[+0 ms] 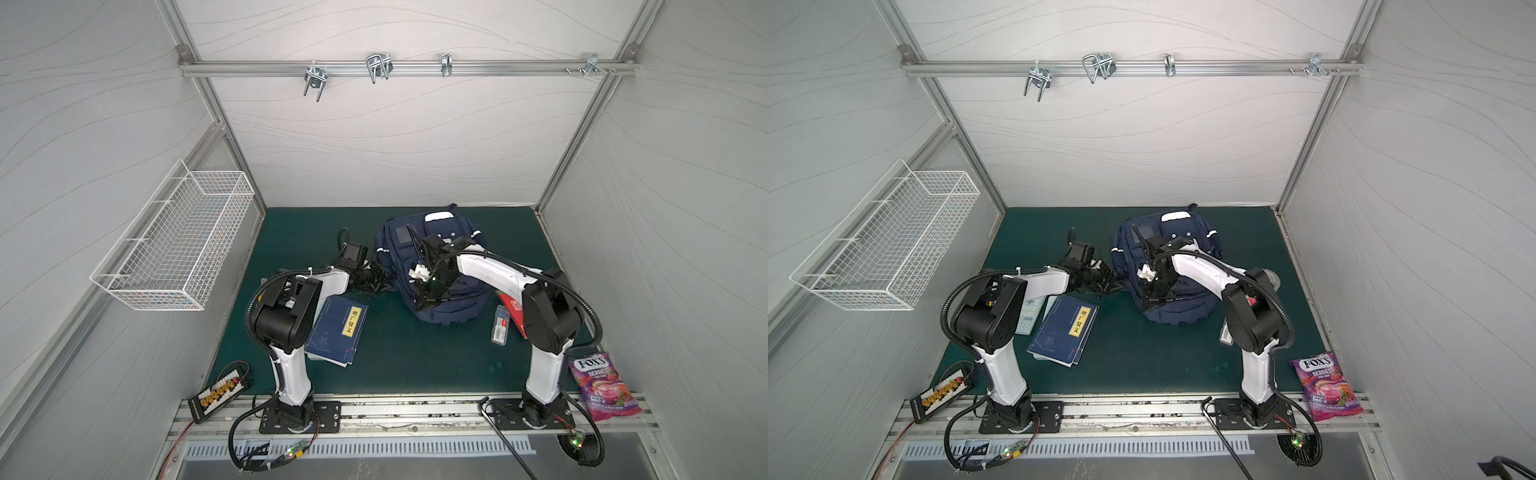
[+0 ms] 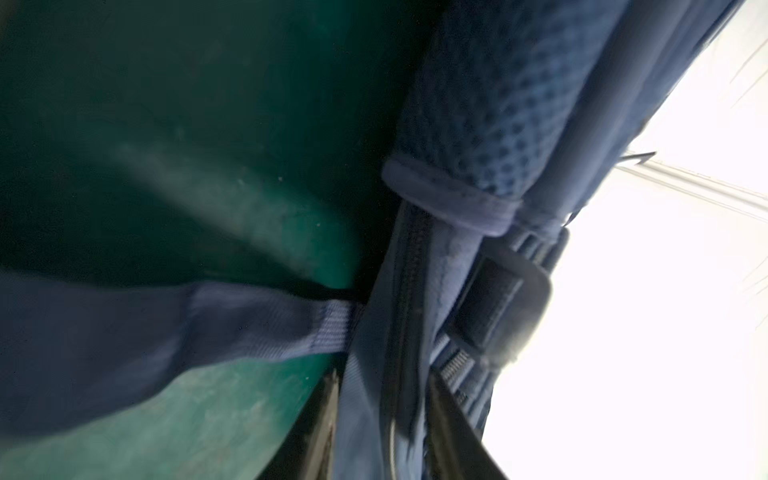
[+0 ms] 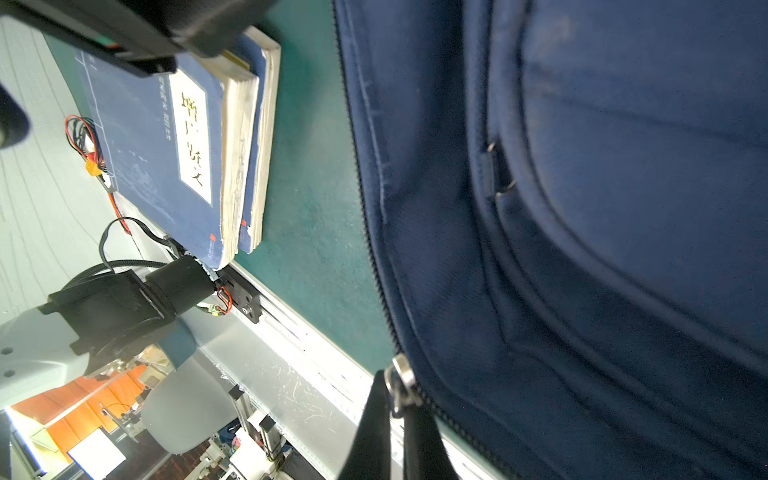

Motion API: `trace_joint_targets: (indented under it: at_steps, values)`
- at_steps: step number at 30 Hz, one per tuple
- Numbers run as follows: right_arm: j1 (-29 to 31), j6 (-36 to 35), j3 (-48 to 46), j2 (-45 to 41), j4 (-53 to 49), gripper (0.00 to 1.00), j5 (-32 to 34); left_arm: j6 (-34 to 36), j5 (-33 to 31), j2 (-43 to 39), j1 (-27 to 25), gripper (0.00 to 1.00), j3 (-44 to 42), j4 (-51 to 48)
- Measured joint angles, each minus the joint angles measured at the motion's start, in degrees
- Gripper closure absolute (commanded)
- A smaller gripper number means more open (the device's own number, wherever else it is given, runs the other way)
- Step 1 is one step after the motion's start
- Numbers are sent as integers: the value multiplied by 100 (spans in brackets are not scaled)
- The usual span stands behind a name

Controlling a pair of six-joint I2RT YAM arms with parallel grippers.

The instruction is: Pack the student bag

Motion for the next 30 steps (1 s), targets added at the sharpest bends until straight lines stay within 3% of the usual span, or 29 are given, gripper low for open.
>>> trace_joint_targets:
  at_steps: [5,12,22,25,26,29,30]
  values:
    - [31,46,98,61,28,100,46,-133,149,157,-31,100,-17,269]
    - [111,48,273,271,-17,100,35,-229,138,142,-66,100,-37,361]
    - [341,-127,2275,1775,-776,100,-393,-424,-448,-310,-160,100,-286,588]
    - [315,-74,2277,1775,-807,61,-369,-422,-518,-402,-181,100,-354,579]
    - [308,-35,2192,1709,-702,52,-369,-393,-507,-439,-186,100,-369,498]
    - [289,81,1749,1305,-424,43,-275,-280,-450,-496,-173,99,-391,317]
    - [280,114,1589,1091,-337,42,-190,-234,-391,-498,-138,88,-391,229]
